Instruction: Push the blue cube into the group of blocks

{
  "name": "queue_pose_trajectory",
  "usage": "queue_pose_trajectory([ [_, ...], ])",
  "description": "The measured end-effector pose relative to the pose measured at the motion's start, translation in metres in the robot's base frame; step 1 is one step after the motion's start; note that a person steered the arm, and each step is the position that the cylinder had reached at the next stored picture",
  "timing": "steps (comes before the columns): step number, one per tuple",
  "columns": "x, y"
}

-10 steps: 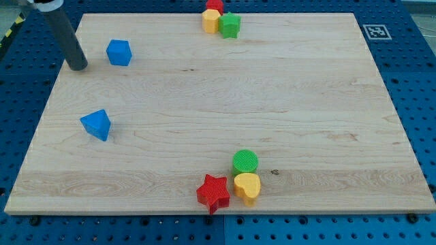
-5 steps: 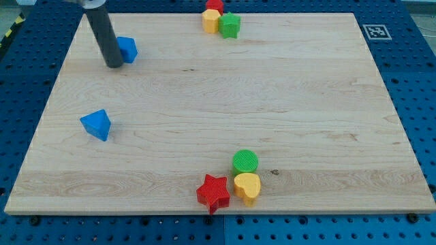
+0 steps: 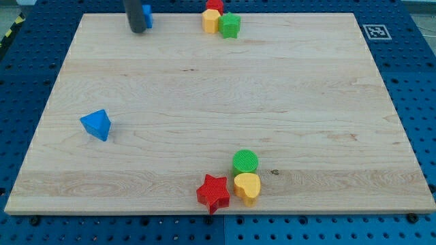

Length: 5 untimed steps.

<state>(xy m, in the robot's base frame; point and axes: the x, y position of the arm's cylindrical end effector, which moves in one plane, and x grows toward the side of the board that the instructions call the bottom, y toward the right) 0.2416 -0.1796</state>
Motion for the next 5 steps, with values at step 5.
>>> queue_pose_trajectory([
  [5,-0.049,-0.035],
])
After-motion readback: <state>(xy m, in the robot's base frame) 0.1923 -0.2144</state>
